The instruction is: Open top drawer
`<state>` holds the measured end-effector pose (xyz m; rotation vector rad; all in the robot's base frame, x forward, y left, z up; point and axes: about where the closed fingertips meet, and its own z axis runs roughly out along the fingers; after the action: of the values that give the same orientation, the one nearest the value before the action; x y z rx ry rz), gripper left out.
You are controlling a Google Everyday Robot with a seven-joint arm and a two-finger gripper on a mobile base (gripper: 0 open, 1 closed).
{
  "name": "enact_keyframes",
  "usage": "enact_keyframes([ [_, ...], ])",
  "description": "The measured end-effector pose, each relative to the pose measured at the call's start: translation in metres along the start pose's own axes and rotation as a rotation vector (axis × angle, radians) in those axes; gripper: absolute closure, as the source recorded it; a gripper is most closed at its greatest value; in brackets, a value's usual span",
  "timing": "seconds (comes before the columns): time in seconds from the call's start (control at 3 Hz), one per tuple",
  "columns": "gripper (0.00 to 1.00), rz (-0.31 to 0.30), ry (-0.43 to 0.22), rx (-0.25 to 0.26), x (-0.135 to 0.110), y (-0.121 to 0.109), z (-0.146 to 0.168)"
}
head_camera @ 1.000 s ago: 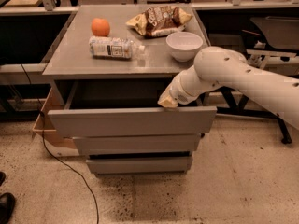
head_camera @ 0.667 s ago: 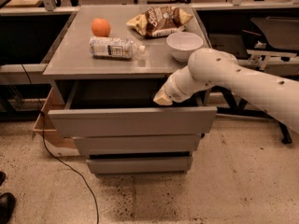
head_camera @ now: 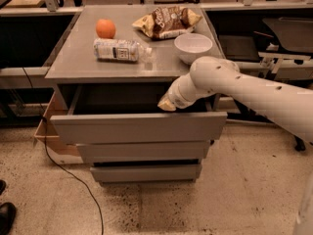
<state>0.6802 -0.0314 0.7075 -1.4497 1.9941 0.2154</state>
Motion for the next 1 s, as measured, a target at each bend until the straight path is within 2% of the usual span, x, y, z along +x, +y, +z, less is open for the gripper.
enact_keyframes([
  [0.33, 1.0, -0.015, 0.023, -0.023, 0.016, 0.016, 0.002],
  [0.67, 1.0, -0.016, 0.024, -0.025, 0.014, 0.017, -0.002],
  [1.0, 1.0, -0.031, 0.034, -0.055, 0.023, 0.032, -0.005],
])
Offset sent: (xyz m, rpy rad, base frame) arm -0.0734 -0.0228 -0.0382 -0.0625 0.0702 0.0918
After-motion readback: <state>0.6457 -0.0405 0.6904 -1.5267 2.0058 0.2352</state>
